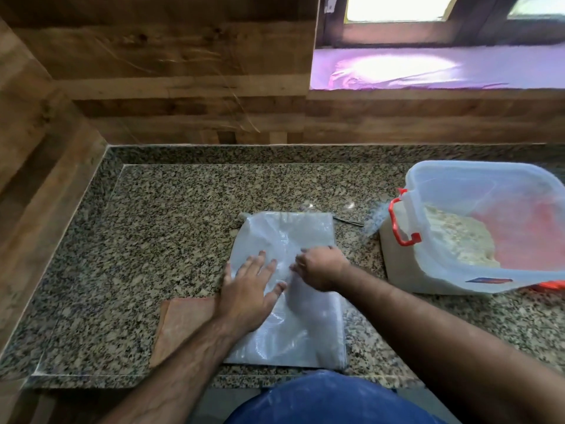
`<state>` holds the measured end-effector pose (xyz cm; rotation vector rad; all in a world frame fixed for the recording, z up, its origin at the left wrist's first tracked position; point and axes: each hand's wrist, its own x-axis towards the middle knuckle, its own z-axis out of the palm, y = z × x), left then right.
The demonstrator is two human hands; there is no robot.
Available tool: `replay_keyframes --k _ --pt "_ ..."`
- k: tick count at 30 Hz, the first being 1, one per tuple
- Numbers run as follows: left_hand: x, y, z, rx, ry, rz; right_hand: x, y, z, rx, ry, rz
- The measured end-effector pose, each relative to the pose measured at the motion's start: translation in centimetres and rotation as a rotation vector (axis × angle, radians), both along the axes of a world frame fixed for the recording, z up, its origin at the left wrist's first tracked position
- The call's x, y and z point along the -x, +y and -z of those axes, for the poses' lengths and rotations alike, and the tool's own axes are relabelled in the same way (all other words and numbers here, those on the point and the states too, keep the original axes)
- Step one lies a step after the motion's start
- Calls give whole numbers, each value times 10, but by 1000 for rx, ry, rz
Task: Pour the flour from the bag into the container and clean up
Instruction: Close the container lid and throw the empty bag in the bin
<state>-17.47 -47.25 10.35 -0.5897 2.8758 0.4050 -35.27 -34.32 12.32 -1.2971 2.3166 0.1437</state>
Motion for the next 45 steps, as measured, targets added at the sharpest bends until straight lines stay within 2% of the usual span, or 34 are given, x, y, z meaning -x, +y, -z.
replay_keyframes --k 2,7,11,13,15,17,20,23,26,29,31,33,39,45 --pt "13 12 -14 -62 173 -19 18 8 -35 146 74 56" --pt "71 69 -65 -215 611 29 64 74 -141 770 81 266" --pt "128 137 -121 -204 838 206 101 156 -197 965 172 381" --pt "157 174 -141 -164 864 330 123 200 -208 1007 233 461" --pt "187 209 -155 -145 813 444 147 245 -209 1012 297 549" --pt "212 243 -163 -117 678 525 170 292 -201 990 348 652" --pt "235 285 -159 -13 292 558 197 354 -169 1010 398 816" --pt "242 301 -141 -4 -70 479 206 401 -109 1036 386 964" --pt "247 300 -140 23 -128 487 211 436 -34 837 264 1042" --pt "246 301 -146 48 -142 519 207 457 30 475 170 878" --pt "244 305 -149 54 -143 494 203 467 57 338 199 761" --pt "243 307 -153 46 -143 467 202 472 63 406 219 752" --pt "243 306 -154 -2 -146 430 218 445 0 945 490 807" --pt "248 295 -143 -265 -158 463 236 400 -90 1377 567 995"
